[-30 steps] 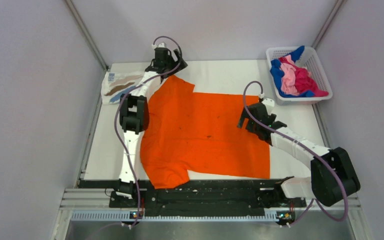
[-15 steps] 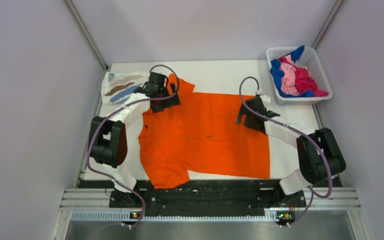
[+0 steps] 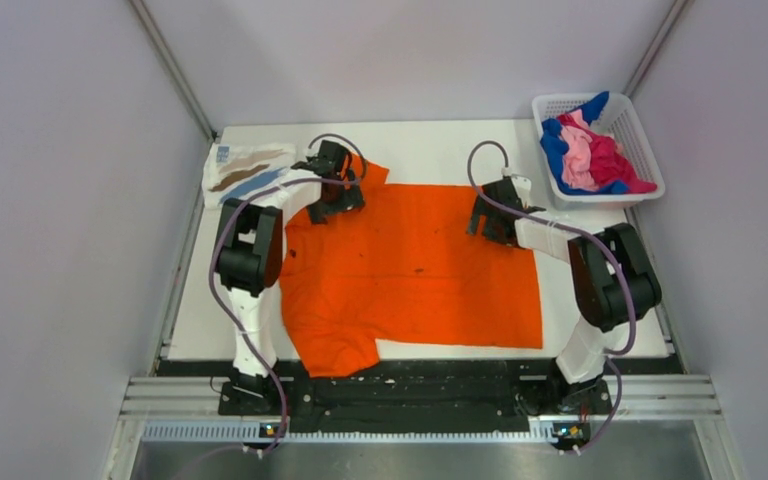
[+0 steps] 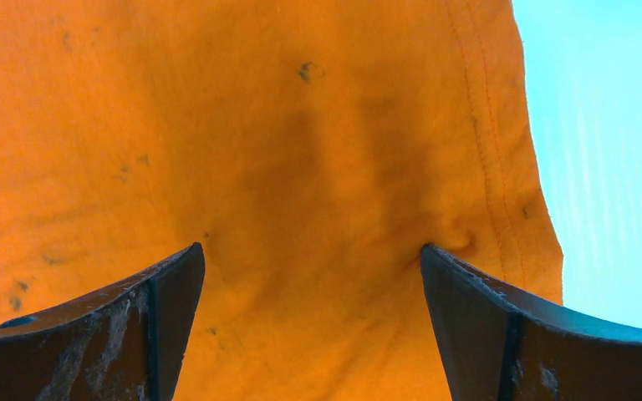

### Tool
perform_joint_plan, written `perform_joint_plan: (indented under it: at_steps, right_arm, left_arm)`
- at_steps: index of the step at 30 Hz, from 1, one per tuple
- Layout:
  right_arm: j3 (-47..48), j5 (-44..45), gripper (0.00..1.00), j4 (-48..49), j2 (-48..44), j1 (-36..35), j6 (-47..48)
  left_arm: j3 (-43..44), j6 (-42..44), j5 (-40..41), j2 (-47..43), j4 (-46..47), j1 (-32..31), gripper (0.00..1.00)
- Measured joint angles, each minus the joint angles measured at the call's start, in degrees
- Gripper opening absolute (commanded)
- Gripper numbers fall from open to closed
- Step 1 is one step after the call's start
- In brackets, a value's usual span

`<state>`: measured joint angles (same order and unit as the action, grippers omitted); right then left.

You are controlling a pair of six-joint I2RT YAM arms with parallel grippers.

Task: Fold and stack the t-shirts
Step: Flatten out the tshirt

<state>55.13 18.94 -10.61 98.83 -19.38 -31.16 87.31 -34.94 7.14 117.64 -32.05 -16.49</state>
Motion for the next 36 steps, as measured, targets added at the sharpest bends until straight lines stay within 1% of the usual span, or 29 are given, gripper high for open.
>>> perform_joint_plan:
  at_steps: [4, 8, 16, 21, 24, 30, 31, 33, 36]
  right_arm:
    - [2.93, 0.22, 0.99, 0.74, 2.67, 0.98, 0.57]
    - [5.79, -0.13, 0.99, 1.27, 5.11, 2.38, 1.11]
    - [15.23, -2.6, 0.99, 1.86, 12.28, 5.18, 2.32]
    - [21.68, -4.33, 0.99, 1.75, 16.87, 6.88, 3.32]
    - [24.68, -5.05, 0.99, 1.03, 18.62, 7.56, 4.22]
    - [26.08, -5.81, 0.99, -1.92, 17.77, 8.07, 5.88]
    - [25.68, -5.95, 0.99, -2.1, 17.18, 8.07, 5.9]
    - [21.94, -6.45, 0.99, -1.95, 12.68, 8.07, 5.97]
    - [13.42, -8.15, 0.99, -1.38, 1.7, 8.04, 5.81]
  left_arm:
    - [5.84, -0.61, 1.42, 4.37, -1.86, 0.35, 0.99]
    - [8.9, -1.11, 1.29, 6.27, -2.71, 1.4, 0.99]
    - [22.51, -1.09, 0.17, 14.64, -3.56, 4.24, 0.99]
    - [29.07, -1.01, -0.7, 18.67, -3.45, 4.9, 0.99]
    - [31.5, -0.85, -1.81, 19.93, -3.3, 5.16, 0.99]
    - [31.34, 0.44, -3.5, 19.41, -2.62, 5.31, 0.99]
    - [29.73, 0.66, -3.5, 18.23, -1.92, 5.18, 0.99]
    - [24.17, 1.07, -3.45, 13.81, -1.03, 4.83, 0.99]
    - [13.6, 1.44, -2.97, 4.07, 0.07, 3.76, 0.99]
